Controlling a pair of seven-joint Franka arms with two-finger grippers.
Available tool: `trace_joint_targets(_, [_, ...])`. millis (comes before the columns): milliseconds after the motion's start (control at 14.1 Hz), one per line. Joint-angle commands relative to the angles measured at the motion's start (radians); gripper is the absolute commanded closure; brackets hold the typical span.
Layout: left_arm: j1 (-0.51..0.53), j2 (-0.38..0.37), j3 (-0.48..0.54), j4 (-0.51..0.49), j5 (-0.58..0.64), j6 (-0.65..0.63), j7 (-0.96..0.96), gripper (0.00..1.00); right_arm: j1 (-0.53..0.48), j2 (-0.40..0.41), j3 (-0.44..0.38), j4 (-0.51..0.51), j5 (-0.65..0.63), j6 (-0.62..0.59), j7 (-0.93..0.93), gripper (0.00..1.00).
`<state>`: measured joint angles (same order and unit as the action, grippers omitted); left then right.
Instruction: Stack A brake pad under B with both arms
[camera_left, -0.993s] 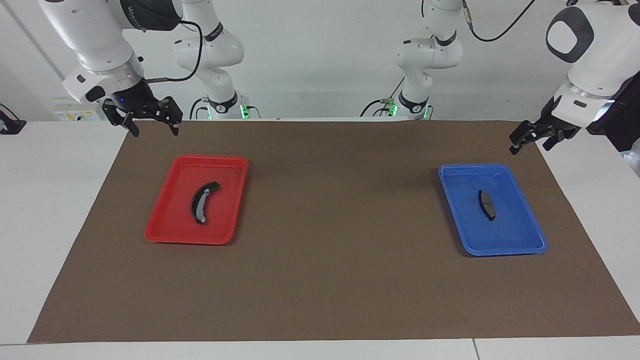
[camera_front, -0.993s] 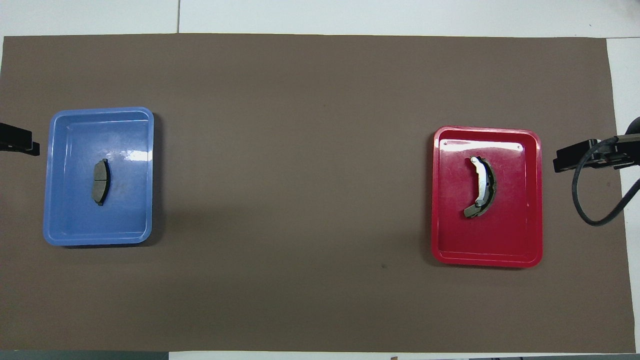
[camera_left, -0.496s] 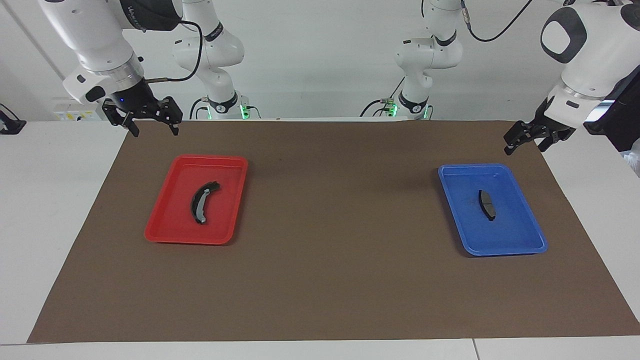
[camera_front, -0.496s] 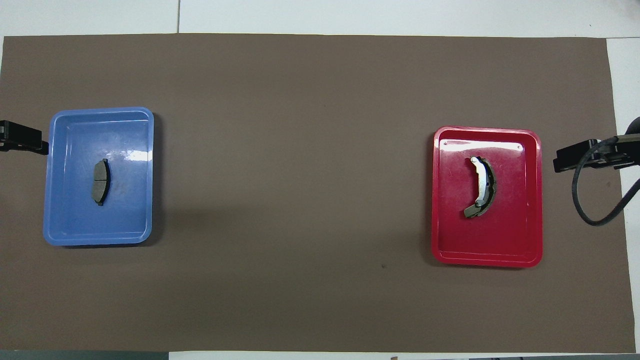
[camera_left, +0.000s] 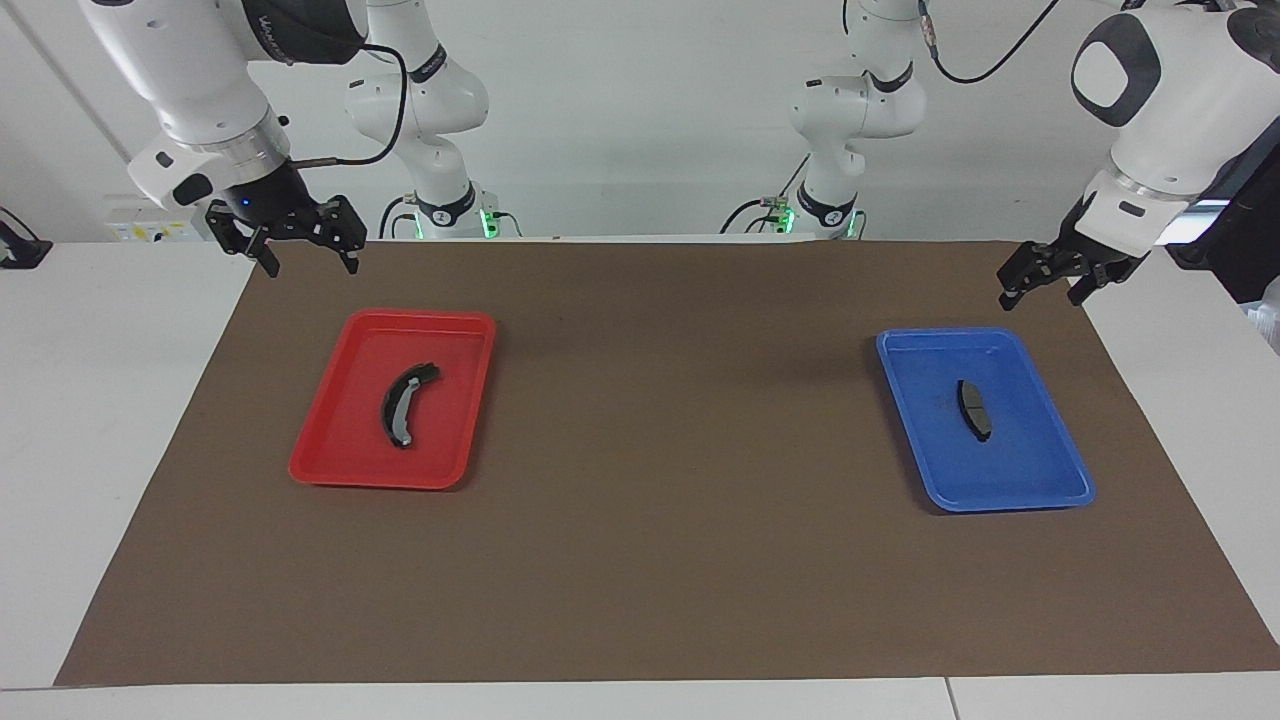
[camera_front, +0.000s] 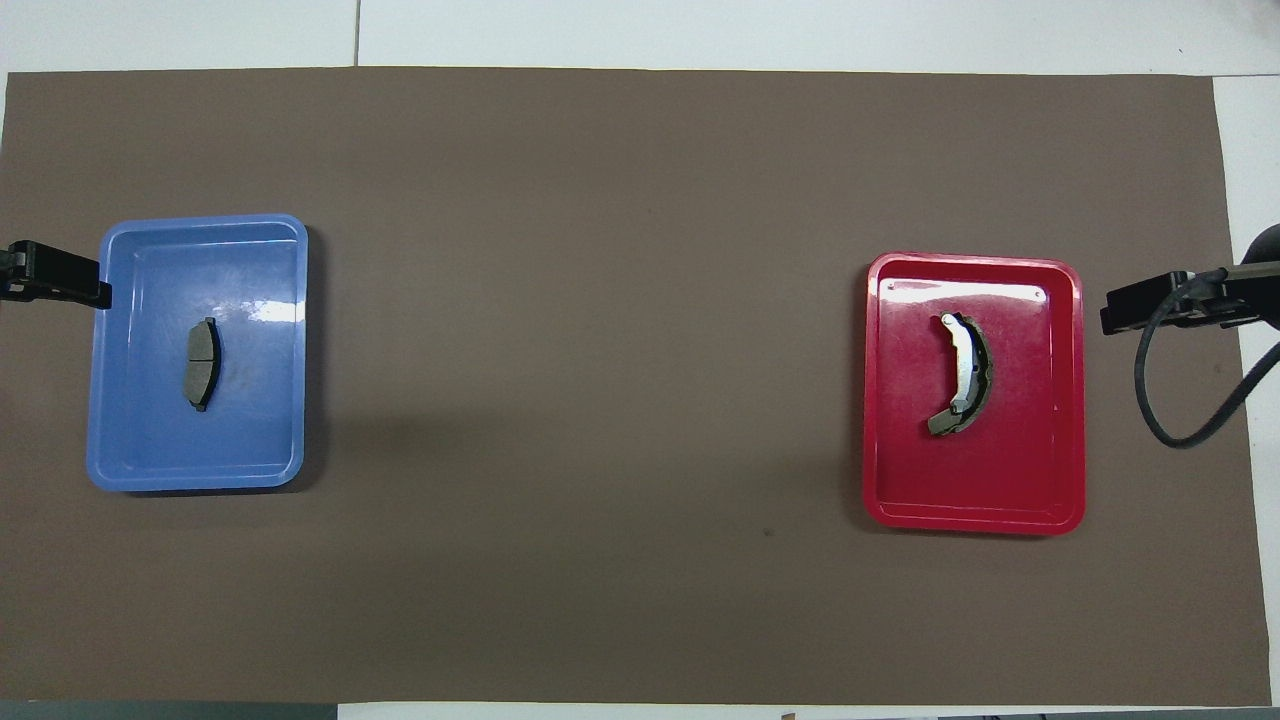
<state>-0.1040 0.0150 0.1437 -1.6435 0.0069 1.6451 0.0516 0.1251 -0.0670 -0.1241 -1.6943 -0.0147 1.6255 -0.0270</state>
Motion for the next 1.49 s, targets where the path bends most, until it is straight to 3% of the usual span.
trace_joint_targets(0, [0.018,-0.024,-0.009,-0.016,-0.002,-0.004,0.001,0.01,-0.008,-0.059,0.001,-0.184,0.015,0.152,-0.027,0.0])
trace_joint_targets(142, [0.065,-0.026,-0.065,-0.018,-0.004,-0.001,0.002,0.01,-0.007,-0.054,0.001,-0.266,0.016,0.233,-0.025,0.0])
trace_joint_targets(284, [0.076,-0.027,-0.073,-0.022,-0.01,0.002,0.004,0.01,-0.008,0.011,0.001,-0.304,0.016,0.282,-0.025,0.0])
trace_joint_targets(426, [0.087,-0.032,-0.073,-0.051,-0.031,0.036,0.013,0.01,-0.008,0.041,0.001,-0.39,0.018,0.412,-0.025,0.0])
trace_joint_targets(709, [0.092,-0.099,-0.069,-0.287,-0.033,0.276,0.059,0.01,-0.013,0.105,0.001,-0.517,0.019,0.624,-0.018,0.0])
trace_joint_targets(922, [0.128,-0.041,-0.067,-0.357,-0.033,0.405,0.108,0.01,-0.018,0.134,0.001,-0.55,0.019,0.669,0.004,0.0])
trace_joint_targets(1135, [0.153,0.057,-0.065,-0.423,-0.033,0.572,0.172,0.01,-0.018,0.183,0.003,-0.559,0.019,0.698,0.004,0.12])
trace_joint_targets(1418, [0.17,0.161,-0.068,-0.433,-0.033,0.676,0.2,0.01,-0.009,0.207,0.003,-0.558,0.021,0.729,0.007,0.21])
